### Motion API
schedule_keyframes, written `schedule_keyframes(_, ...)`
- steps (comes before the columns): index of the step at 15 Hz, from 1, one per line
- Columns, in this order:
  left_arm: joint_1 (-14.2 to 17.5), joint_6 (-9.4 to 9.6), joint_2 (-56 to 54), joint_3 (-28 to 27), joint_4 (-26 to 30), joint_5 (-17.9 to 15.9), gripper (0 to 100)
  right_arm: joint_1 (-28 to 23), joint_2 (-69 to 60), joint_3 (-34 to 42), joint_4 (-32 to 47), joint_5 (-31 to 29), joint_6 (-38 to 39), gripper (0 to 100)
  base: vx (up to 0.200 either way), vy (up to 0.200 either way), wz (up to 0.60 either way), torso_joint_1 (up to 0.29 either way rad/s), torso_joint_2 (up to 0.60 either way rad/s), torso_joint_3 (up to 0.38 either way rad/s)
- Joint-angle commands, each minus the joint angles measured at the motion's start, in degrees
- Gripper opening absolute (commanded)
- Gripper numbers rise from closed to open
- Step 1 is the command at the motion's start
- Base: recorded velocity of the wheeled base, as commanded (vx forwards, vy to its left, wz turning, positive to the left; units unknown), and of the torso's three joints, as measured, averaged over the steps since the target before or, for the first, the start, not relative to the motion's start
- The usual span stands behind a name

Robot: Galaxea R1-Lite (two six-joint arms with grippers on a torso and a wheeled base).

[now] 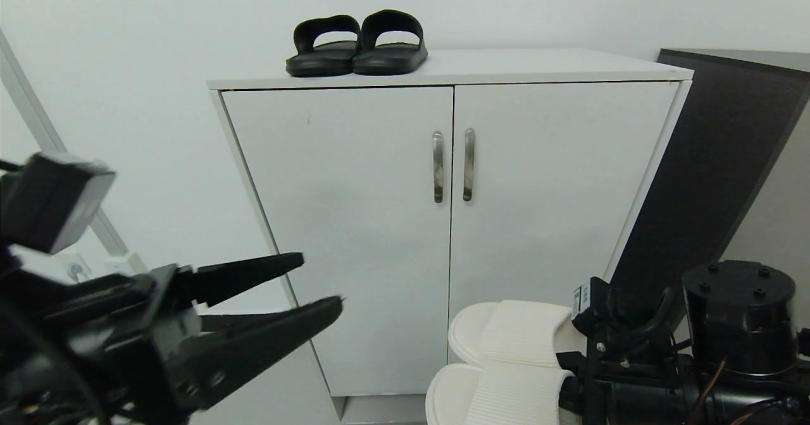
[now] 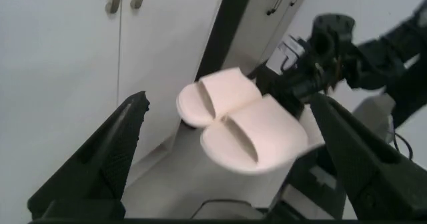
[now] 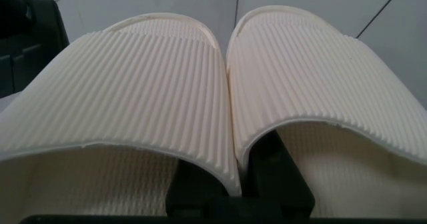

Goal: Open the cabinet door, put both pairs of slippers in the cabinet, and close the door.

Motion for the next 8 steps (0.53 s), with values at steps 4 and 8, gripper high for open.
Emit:
schedule_keyframes(4,-8.3,-4.17,18.8,-17.4,-2.4,3.1,100,0.1,1.4,0.1,-0.4,0.0,0.1,0,0.000,0.000,0.00,0.000,0.00,0.000)
schedule_keyframes(8,-8.6,-4.78,28.1,-33.3,4.3,-3.1,100,0.1,1.7,0.2,-0.9,0.0,-0.1,0,0.000,0.000,0.00,0.000,0.00,0.000)
